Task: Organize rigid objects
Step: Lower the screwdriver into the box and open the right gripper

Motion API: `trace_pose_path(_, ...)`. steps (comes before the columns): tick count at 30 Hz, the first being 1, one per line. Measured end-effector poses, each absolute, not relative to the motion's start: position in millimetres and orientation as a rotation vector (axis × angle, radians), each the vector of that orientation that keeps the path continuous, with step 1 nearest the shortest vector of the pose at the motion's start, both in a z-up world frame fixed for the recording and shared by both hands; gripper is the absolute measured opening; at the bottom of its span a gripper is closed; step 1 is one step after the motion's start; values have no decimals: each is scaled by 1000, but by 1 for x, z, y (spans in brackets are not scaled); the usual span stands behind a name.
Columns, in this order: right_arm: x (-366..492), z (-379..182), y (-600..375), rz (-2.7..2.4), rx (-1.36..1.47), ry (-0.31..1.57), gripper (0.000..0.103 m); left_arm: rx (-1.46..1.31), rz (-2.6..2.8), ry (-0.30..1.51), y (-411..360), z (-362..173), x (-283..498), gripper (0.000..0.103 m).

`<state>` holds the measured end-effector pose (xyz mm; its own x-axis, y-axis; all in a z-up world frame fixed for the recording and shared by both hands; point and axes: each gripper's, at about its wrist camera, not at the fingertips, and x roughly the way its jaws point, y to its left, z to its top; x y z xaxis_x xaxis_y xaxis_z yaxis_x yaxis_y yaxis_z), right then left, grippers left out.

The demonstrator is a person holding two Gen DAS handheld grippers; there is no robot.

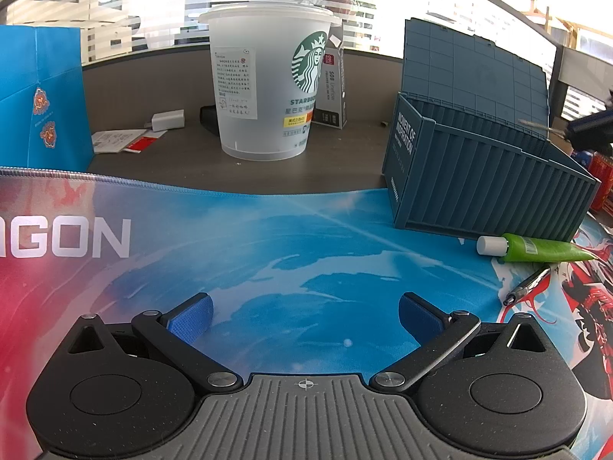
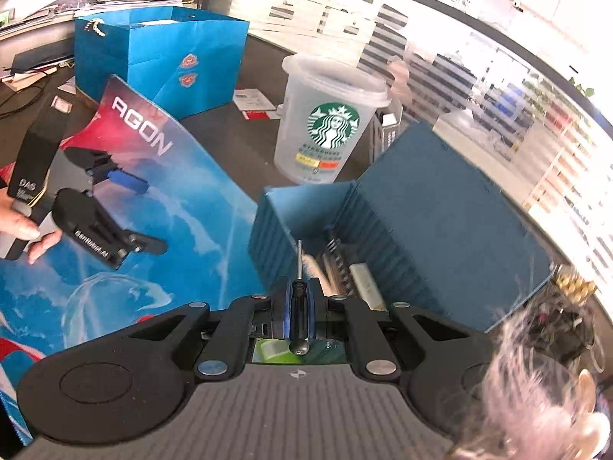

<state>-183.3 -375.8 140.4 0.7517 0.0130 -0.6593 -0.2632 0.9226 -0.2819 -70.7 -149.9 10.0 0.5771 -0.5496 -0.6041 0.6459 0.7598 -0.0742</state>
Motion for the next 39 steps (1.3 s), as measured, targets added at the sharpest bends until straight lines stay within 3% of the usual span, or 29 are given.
trace_pose_path(15,-122,126,-408,175,-392,767,8,168,-702,648,-150,10,-71,103)
trace_pose_path(30,-87,101,-437,253,-208,844,9,172,-702,648,-150,10,-71,103)
trace_pose_path(34,-88,98,-444,229,-179,837,29,173,-701,648,-151,10,-71,103)
trace_pose_path(39,-110,114,-448,203,-123,730,29,168,-703,648,-150,10,-71,103)
